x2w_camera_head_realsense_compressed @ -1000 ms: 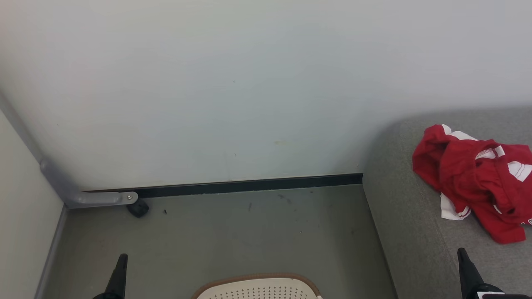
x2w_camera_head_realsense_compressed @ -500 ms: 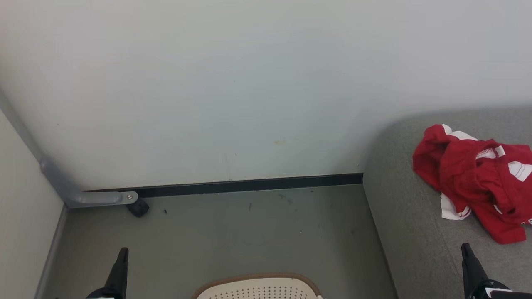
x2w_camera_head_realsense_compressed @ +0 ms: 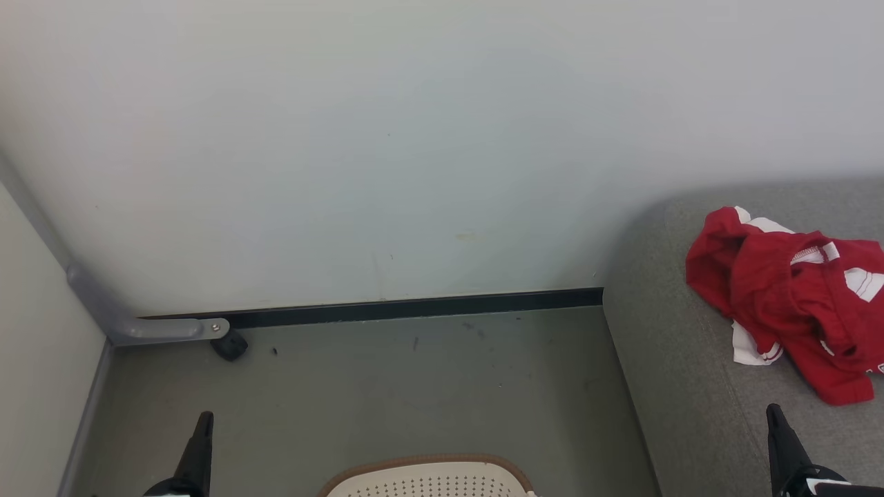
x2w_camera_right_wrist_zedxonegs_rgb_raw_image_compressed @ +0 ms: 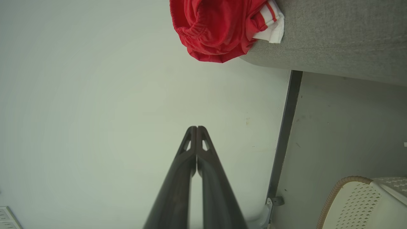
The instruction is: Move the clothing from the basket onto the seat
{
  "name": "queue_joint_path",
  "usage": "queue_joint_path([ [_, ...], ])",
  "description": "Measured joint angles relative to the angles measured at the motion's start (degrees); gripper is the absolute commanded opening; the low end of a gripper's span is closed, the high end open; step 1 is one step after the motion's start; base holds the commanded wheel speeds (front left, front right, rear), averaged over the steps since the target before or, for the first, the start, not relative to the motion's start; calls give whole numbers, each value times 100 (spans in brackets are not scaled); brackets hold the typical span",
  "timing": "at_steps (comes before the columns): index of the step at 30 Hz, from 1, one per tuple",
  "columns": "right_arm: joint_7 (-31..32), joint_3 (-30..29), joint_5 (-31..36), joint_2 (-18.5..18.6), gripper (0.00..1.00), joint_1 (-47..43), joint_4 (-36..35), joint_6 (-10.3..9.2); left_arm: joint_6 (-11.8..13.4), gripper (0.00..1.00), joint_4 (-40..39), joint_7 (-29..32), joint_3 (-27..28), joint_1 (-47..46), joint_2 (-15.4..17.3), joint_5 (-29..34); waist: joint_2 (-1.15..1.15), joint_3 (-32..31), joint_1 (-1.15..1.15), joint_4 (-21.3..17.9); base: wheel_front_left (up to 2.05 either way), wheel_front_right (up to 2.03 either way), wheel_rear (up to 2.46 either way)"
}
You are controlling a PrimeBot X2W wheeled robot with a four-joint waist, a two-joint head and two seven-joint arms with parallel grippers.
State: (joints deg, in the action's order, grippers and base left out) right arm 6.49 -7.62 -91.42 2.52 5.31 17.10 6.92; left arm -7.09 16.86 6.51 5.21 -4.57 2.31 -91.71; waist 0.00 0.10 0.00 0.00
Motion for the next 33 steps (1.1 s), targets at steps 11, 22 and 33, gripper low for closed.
queue_joint_path([
  [11, 0, 0, 0, 0, 0, 0, 0, 0, 0, 0, 1, 0, 0, 0, 0, 0, 0, 0, 0, 0, 0, 0, 0],
  [22, 0, 0, 0, 0, 0, 0, 0, 5, 0, 0, 2, 0, -1, 0, 0, 0, 0, 0, 0, 0, 0, 0, 0],
  [33, 0, 0, 0, -1, 0, 0, 0, 9, 0, 0, 4, 0, -1, 0, -1, 0, 0, 0, 0, 0, 0, 0, 0],
])
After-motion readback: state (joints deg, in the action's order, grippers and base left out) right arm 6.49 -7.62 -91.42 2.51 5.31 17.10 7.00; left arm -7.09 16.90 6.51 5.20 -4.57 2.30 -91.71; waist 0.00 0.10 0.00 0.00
